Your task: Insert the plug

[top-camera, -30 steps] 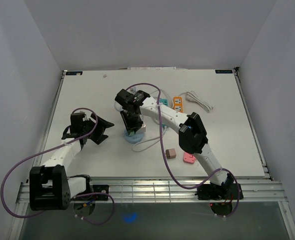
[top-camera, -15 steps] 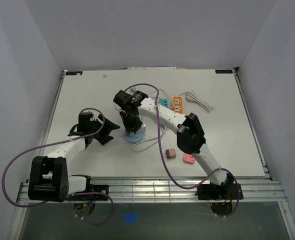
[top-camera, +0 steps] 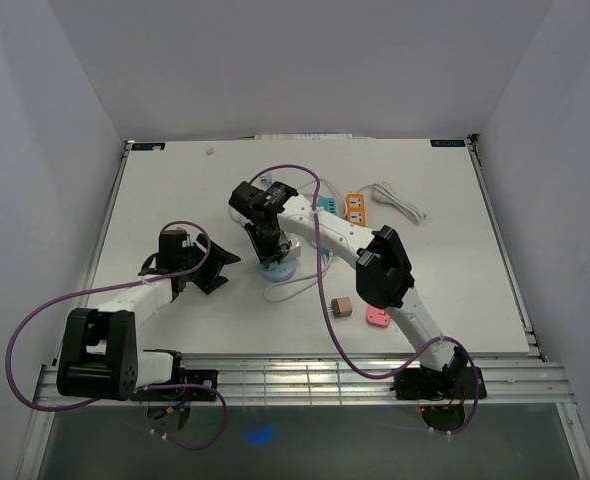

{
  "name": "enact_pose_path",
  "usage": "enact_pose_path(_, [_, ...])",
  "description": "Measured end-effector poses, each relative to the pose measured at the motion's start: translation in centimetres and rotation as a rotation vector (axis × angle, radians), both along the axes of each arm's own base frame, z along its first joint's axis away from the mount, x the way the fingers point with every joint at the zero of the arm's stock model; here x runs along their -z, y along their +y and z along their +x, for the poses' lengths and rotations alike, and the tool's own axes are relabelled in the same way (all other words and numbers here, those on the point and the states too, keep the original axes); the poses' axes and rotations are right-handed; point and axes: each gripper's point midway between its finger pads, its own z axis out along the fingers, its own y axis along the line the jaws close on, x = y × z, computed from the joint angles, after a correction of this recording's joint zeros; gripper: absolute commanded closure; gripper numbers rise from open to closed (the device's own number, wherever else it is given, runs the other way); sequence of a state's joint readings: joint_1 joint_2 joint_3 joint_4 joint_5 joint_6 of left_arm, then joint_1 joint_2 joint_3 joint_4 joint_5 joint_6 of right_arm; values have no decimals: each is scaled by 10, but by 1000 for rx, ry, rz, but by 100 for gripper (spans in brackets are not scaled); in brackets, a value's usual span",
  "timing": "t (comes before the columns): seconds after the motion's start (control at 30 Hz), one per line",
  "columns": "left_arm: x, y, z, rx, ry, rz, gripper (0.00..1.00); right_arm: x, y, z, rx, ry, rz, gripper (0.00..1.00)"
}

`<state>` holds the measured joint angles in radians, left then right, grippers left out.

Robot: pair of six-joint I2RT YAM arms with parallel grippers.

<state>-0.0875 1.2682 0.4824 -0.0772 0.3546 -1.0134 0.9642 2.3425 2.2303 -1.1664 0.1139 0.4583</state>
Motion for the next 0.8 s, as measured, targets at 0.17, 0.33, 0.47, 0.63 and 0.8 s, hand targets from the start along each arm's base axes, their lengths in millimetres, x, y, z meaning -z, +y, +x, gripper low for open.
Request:
enact_pose_path(0.17, [2, 0, -1, 1, 4, 0, 21, 1, -10, -4, -50, 5, -26, 92])
enact_pose_path(0.33, [2, 0, -1, 1, 4, 0, 21, 1, -30, -13, -91, 20, -76, 92])
enact_pose_path(0.47, [2, 0, -1, 1, 4, 0, 21, 1, -37, -16, -123, 24, -98, 92])
enact_pose_path(0.63, [2, 0, -2, 1, 4, 1, 21, 1, -40, -16, -161, 24, -113, 92])
enact_pose_path(0.8, [1, 0, -2, 3, 3, 2, 21, 1, -39, -13, -190, 37, -115, 92])
